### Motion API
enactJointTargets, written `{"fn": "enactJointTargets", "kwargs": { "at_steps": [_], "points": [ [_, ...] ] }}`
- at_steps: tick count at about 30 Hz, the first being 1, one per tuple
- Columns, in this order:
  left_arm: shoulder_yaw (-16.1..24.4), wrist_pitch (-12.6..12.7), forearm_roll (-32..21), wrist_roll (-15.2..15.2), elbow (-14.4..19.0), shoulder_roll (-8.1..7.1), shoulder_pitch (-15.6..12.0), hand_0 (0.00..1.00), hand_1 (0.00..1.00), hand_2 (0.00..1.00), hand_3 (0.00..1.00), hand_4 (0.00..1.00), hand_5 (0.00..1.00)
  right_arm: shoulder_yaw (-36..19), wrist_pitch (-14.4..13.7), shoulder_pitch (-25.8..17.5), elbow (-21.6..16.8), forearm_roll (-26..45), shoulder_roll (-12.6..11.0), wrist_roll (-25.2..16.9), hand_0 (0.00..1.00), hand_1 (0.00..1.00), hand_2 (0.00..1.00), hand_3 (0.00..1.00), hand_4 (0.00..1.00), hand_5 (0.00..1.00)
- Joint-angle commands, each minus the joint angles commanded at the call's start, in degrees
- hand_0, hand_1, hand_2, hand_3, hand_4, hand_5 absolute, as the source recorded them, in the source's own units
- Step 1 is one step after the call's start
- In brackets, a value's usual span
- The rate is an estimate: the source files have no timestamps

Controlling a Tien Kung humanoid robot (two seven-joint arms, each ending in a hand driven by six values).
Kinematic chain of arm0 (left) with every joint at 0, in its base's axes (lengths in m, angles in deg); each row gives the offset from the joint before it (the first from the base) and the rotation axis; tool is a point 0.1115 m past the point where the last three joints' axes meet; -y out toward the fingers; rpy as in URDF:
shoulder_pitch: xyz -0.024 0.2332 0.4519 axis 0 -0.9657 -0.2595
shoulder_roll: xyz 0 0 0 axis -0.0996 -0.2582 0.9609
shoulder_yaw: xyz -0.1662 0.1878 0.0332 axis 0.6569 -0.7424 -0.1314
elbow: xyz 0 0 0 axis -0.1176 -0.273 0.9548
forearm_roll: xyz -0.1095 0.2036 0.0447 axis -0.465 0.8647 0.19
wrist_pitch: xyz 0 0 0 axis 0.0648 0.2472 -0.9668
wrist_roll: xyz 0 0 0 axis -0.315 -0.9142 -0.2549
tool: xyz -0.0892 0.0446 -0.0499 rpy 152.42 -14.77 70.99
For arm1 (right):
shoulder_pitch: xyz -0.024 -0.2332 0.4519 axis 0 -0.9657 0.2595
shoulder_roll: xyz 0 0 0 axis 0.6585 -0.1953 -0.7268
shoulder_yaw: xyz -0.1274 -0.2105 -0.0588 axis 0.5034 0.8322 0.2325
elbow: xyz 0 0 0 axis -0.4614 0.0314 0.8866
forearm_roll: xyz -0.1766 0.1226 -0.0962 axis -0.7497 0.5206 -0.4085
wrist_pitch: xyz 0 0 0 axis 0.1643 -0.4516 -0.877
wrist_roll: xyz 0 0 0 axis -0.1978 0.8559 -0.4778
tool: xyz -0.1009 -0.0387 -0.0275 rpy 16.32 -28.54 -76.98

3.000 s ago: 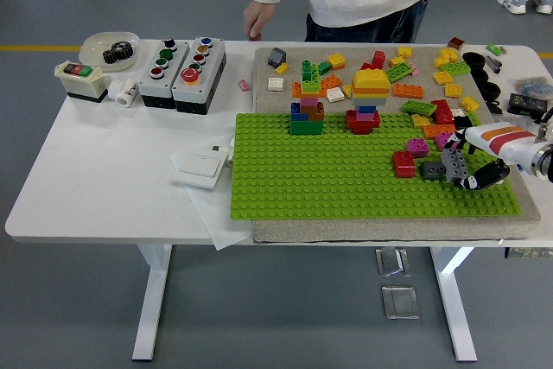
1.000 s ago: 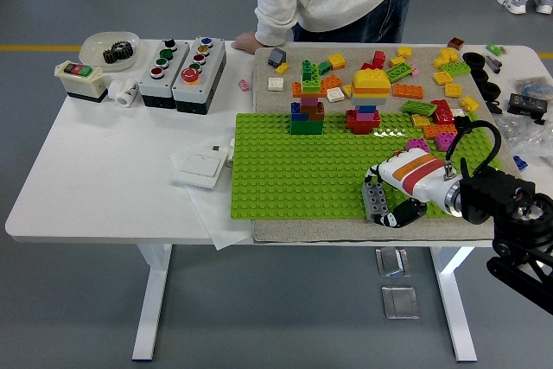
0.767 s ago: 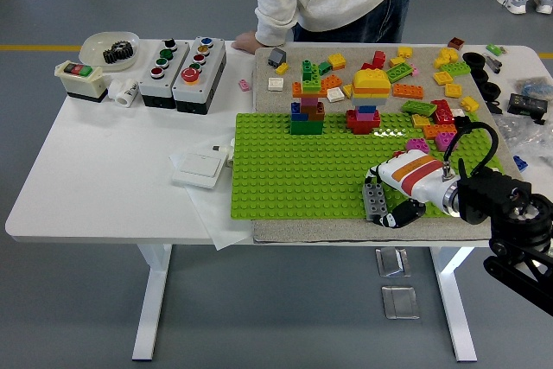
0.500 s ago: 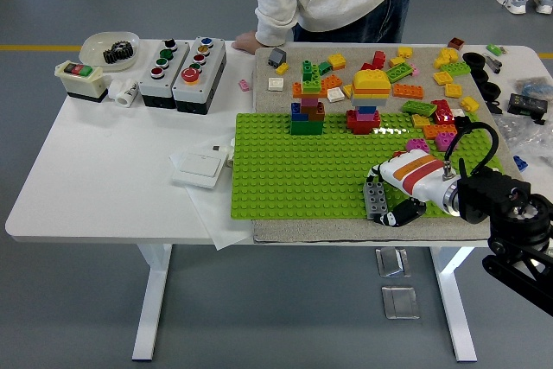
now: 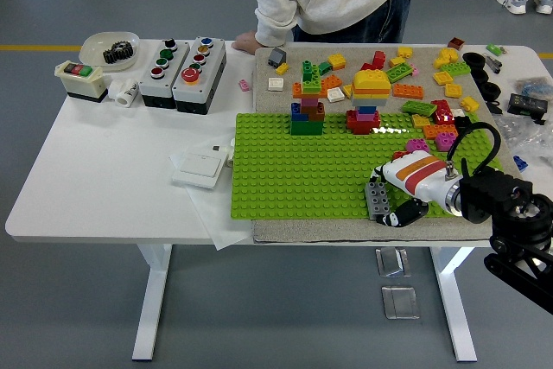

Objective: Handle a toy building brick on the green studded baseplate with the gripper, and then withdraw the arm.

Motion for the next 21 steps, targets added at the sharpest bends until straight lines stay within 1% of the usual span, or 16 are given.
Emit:
{"fn": "enactJointTargets", "kwargs": {
  "at_steps": [5,6,17,18,21],
  "points": [
    [-0.5,0.0,-0.4,0.1,0.0,0.0,0.0,0.791,0.717,0.63,0.559,0.581,0.603,-0.2,-0.1,0.0,0.3,0.0,0.1,-0.1,0.67,0.679,0.711,0.621,0.843,0.447],
    [-0.5,0.0,-0.5,0.1,0.0,0.0,0.0,0.791,0.716,0.63,0.56,0.581,0.602,-0.2,-0.1,0.0,0.3,0.0,0.1,-0.1,0.679,0.693,0.734,0.711,0.865,0.441],
    [-0.2,-0.2,-0.1,0.1,0.0,0.03,-0.1,0.791,0.717,0.625,0.554,0.586,0.615,-0.5,-0.8,0.0,0.8,0.1,0.2,-1.2,0.675,0.69,0.737,0.731,0.876,0.445],
    [-0.4,-0.2,-0.3,0.1,0.0,0.02,-0.1,0.791,0.716,0.617,0.548,0.579,0.611,-0.5,-0.9,0.0,0.9,0.1,0.2,-1.2,0.683,0.703,0.748,0.811,0.914,0.439],
    [-0.4,-0.2,-0.3,0.1,0.0,0.01,-0.1,0.791,0.716,0.617,0.548,0.579,0.611,-0.5,-0.9,-0.1,0.9,0.0,0.3,-1.4,0.683,0.703,0.748,0.811,0.914,0.439]
  ]
}}
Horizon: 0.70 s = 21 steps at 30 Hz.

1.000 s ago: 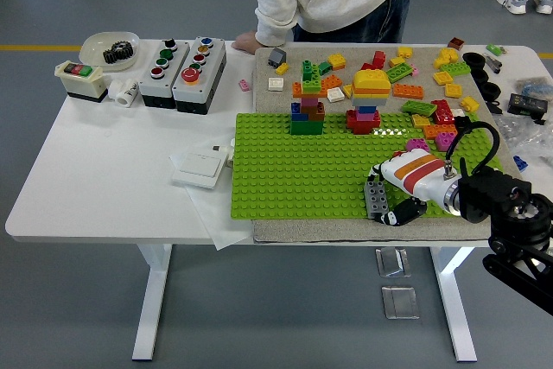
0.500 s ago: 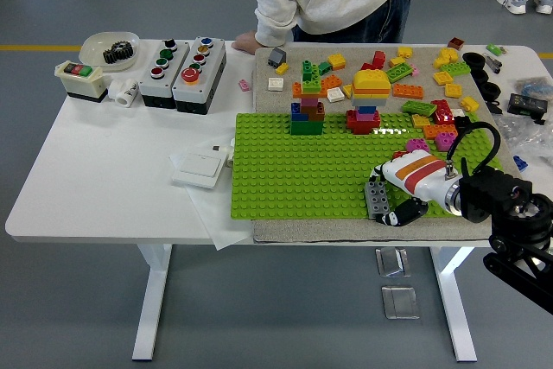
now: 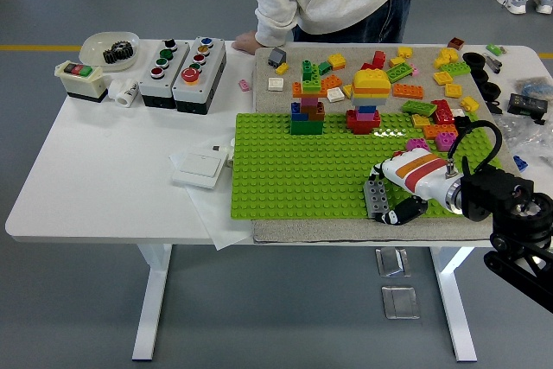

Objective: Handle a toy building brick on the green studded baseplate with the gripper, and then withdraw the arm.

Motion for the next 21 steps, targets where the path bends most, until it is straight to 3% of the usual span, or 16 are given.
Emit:
{"fn": "enactJointTargets", "kwargs": {
  "at_steps": [14,21],
  "points": [
    [0.1,0.0,0.2,-0.1,0.0,-0.03,-0.1,0.79,0.716,0.616,0.546,0.578,0.607,-0.3,-0.8,-0.3,-0.1,-0.4,0.0,-0.4,0.689,0.709,0.761,0.834,0.947,0.443],
    [0.2,-0.1,0.6,0.0,0.0,-0.01,-0.3,0.79,0.711,0.605,0.54,0.531,0.555,-3.1,-0.1,-2.0,-4.8,-0.3,-2.1,-0.2,0.71,0.73,0.804,0.889,0.998,0.486]
  ]
}}
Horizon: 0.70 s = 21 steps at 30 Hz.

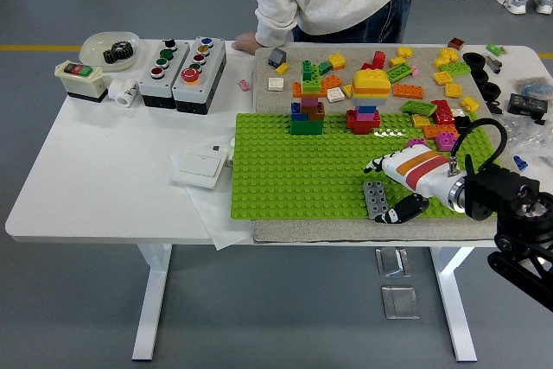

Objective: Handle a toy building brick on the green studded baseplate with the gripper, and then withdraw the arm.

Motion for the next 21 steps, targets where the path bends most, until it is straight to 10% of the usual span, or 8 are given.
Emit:
{"fn": "enactJointTargets", "kwargs": {
  "at_steps": [21],
  "points": [
    [1.2,0.1,1.3,0.0,0.0,0.17,0.0,0.79,0.709,0.605,0.54,0.53,0.548,-2.0,-7.8,-5.5,-6.7,5.9,-5.9,-9.3,0.617,0.649,0.695,0.568,0.822,0.499]
  ]
}}
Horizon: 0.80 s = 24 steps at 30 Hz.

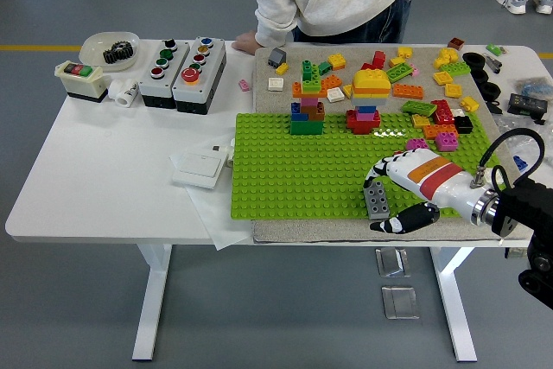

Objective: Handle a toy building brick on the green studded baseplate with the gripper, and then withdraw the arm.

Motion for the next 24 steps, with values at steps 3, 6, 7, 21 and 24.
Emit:
{"fn": "enactJointTargets", "kwargs": {
  "at_steps": [3,6,7,21,24],
  "points": [
    [0.3,0.0,0.2,0.0,0.0,0.04,-0.1,0.79,0.709,0.604,0.539,0.531,0.55,0.4,0.5,0.2,0.3,-0.4,0.2,0.5,0.643,0.648,0.7,0.577,0.856,0.475],
    [0.3,0.1,0.2,0.0,0.0,0.04,-0.1,0.79,0.709,0.604,0.539,0.531,0.55,0.8,0.8,0.3,0.8,-0.6,0.6,0.8,0.643,0.648,0.7,0.577,0.856,0.475],
    [0.3,0.1,0.2,0.0,0.0,0.05,-0.1,0.79,0.709,0.604,0.539,0.531,0.55,1.0,0.8,0.4,0.9,-0.7,0.7,0.9,0.643,0.648,0.7,0.577,0.856,0.475],
    [-0.1,0.0,-0.3,0.0,0.0,0.03,0.1,0.788,0.712,0.605,0.539,0.532,0.554,2.6,0.4,0.9,3.6,-1.4,1.6,0.6,0.671,0.666,0.709,0.589,0.834,0.472],
    [-0.1,0.1,-0.3,0.0,0.0,0.02,0.1,0.788,0.712,0.605,0.539,0.532,0.554,2.7,0.2,1.0,4.1,-1.6,1.8,0.5,0.671,0.666,0.709,0.589,0.834,0.472]
  ]
}}
